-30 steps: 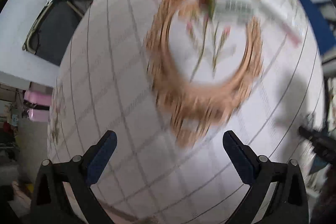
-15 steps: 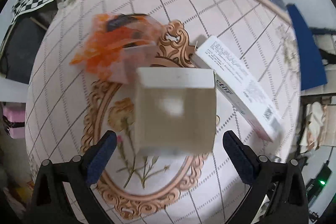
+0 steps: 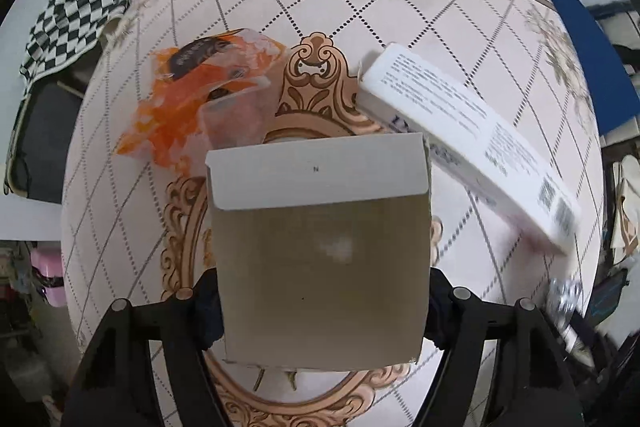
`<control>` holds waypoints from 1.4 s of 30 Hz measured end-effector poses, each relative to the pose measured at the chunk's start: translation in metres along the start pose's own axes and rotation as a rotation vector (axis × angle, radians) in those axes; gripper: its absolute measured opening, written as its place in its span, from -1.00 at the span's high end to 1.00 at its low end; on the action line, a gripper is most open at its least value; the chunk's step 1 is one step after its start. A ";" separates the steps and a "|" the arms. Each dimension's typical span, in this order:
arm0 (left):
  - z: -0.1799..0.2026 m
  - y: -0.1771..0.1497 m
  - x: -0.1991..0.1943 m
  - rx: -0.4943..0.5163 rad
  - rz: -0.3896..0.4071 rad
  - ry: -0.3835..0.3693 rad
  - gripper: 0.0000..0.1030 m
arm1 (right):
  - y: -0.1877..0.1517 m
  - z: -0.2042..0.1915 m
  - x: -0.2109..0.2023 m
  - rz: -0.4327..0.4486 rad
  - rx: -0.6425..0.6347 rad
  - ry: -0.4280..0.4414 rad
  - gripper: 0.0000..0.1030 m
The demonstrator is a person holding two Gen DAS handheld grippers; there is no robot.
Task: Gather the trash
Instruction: 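Grasp the clear pill blister with the right tool while the left tool grasps the white medicine box, then carry the medicine box and pill blister down to the bin and release both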
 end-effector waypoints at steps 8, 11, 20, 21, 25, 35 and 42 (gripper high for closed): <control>-0.008 -0.049 -0.032 0.010 0.067 -0.014 -0.40 | -0.027 -0.014 -0.025 0.030 -0.020 0.041 -0.17; -0.016 -0.069 -0.045 -0.008 0.078 -0.042 -0.40 | -0.044 -0.012 -0.030 0.039 -0.026 0.068 -0.17; -0.049 -0.138 -0.085 0.011 0.121 -0.090 -0.40 | -0.121 -0.045 -0.084 0.071 -0.066 0.124 -0.17; -0.057 -0.152 -0.093 0.011 0.130 -0.094 -0.40 | -0.130 -0.050 -0.089 0.077 -0.070 0.128 -0.17; -0.083 -0.192 -0.115 0.015 0.160 -0.118 -0.40 | -0.176 -0.067 -0.119 0.112 -0.088 0.149 -0.17; -0.154 -0.312 -0.149 0.097 0.212 -0.166 -0.40 | -0.342 -0.102 -0.186 0.210 -0.028 0.190 -0.17; -0.178 -0.396 -0.147 0.157 0.140 -0.210 -0.40 | -0.471 -0.109 -0.191 0.159 0.042 0.224 -0.17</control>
Point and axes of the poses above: each gripper's, at about its wrist camera, not at the fingertips, and x roughly the way its jaws point, z to its right, y to its top, the point moved 8 cm from there along x, roughly the way its jaws point, and after that the axes turned 1 degree about -x, right-handed, at the moved point
